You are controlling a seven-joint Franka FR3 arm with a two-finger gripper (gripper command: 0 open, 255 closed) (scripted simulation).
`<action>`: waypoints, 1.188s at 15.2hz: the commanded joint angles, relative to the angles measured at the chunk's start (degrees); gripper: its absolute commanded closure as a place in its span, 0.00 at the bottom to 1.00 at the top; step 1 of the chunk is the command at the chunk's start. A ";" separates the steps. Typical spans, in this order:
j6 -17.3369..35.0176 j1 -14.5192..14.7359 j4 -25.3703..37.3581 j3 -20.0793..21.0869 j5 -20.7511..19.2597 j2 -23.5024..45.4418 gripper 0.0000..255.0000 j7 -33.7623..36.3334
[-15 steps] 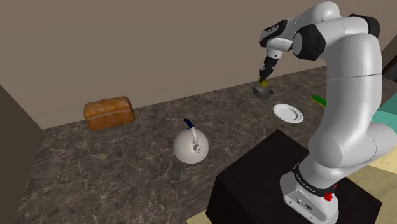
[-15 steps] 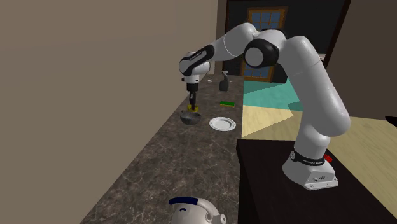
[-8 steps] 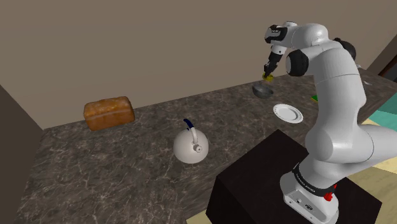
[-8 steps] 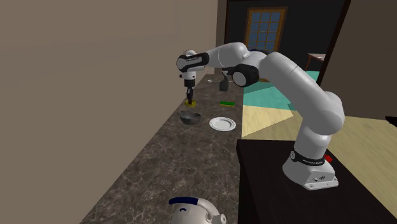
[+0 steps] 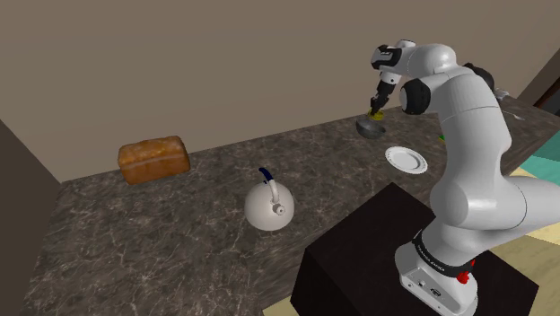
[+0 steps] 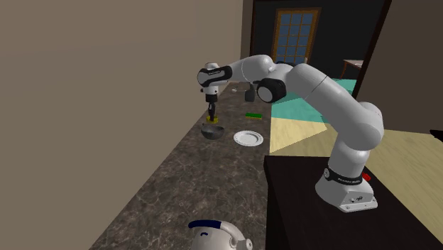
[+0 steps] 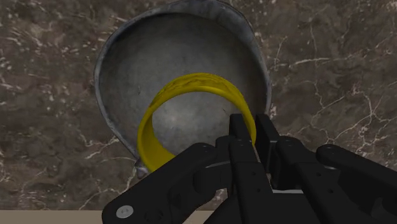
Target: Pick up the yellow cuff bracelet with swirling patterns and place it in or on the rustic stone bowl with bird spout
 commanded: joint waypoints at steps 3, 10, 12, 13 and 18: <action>2.35 0.25 -1.46 0.20 0.31 0.97 1.00 -0.46; 3.81 0.19 -1.63 0.44 0.57 2.29 1.00 -0.69; 3.81 0.19 -1.63 0.44 0.57 2.29 1.00 -0.69; 3.81 0.19 -1.63 0.44 0.57 2.29 1.00 -0.69; 3.81 0.19 -1.62 0.44 0.57 2.29 0.00 -0.69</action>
